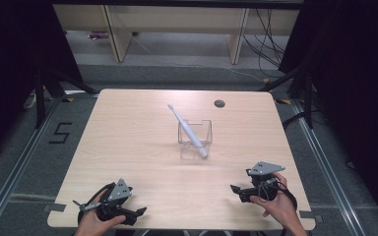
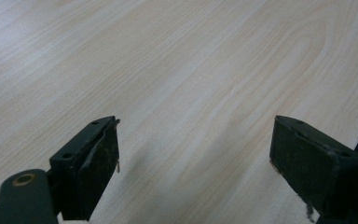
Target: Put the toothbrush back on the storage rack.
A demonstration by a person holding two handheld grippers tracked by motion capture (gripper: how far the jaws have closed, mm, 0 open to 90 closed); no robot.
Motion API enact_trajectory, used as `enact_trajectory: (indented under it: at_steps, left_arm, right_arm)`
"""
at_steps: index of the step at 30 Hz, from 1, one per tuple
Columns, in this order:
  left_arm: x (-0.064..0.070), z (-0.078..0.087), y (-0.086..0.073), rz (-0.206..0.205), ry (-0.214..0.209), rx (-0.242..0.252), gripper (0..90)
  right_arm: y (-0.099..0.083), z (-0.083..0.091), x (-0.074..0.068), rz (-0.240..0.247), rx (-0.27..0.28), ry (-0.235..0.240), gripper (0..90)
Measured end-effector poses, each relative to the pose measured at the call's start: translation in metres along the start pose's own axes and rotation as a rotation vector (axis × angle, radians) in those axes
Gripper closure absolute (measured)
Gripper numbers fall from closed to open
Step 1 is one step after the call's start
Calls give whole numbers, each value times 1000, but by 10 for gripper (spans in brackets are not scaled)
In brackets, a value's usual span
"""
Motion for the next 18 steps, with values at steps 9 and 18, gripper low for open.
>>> enact_trajectory:
  at_steps: [9, 18]
  left_arm:
    - [0, 1, 0, 0, 0, 4, 150]
    - [2, 2, 1, 5, 0, 8, 149]
  right_arm:
    - [-11, 7, -2, -37, -21, 9, 178]
    - [-17, 12, -2, -35, -19, 4, 190]
Point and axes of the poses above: each handheld gripper's, and its own axes: z roughly backward along the jaws, y roughly out of its top, x roughly to its right, the point moved 3 cm from there along -z, roughly forward along the jaws, and after that the axes turned 4 degrees about y, right-handed, at the moved point
